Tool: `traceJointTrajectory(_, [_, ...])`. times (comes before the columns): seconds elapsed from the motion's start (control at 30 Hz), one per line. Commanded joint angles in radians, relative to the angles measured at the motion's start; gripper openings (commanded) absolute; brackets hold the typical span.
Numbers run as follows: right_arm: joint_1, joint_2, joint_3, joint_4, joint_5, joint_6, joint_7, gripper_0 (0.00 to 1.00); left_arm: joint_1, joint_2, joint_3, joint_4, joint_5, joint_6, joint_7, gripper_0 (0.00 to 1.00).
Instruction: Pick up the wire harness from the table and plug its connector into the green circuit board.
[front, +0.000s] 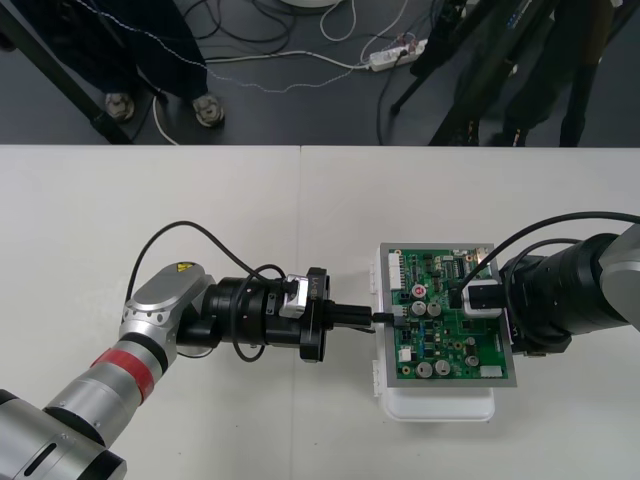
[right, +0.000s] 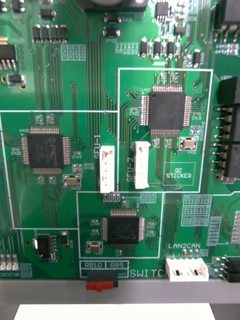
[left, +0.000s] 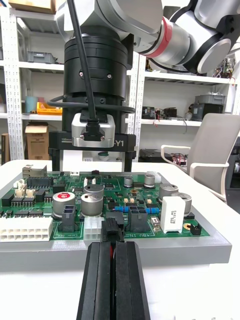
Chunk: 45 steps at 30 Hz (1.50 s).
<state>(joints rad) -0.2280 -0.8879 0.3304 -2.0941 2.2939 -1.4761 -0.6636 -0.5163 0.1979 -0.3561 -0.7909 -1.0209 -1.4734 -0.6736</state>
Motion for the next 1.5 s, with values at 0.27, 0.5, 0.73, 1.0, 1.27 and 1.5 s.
traceJointTrajectory(0.27, [-0.030,-0.002,0.019,-0.020,-0.028,0.011,0.064,1.00,-0.041,0.009,-0.033,-0.033,0.018,0.022,-0.007,0.00])
traceJointTrajectory(0.5, [-0.030,-0.006,0.021,-0.020,-0.021,0.011,0.067,1.00,-0.041,0.009,-0.033,-0.033,0.008,0.022,-0.006,0.00])
traceJointTrajectory(0.73, [-0.030,-0.008,0.021,-0.020,-0.011,0.013,0.067,1.00,-0.034,0.015,-0.033,-0.033,0.001,0.022,-0.006,0.00])
traceJointTrajectory(1.0, [-0.031,-0.009,0.021,-0.020,-0.010,0.011,0.067,1.00,-0.027,0.023,-0.033,-0.033,0.001,0.022,-0.006,0.00])
traceJointTrajectory(1.27, [-0.030,-0.013,0.021,-0.020,-0.011,0.011,0.067,1.00,-0.022,0.028,-0.033,-0.033,0.001,0.022,-0.006,0.00])
traceJointTrajectory(1.5, [-0.030,-0.013,0.021,-0.020,-0.010,0.008,0.065,1.00,-0.022,0.023,-0.040,-0.033,-0.001,0.022,-0.006,0.00])
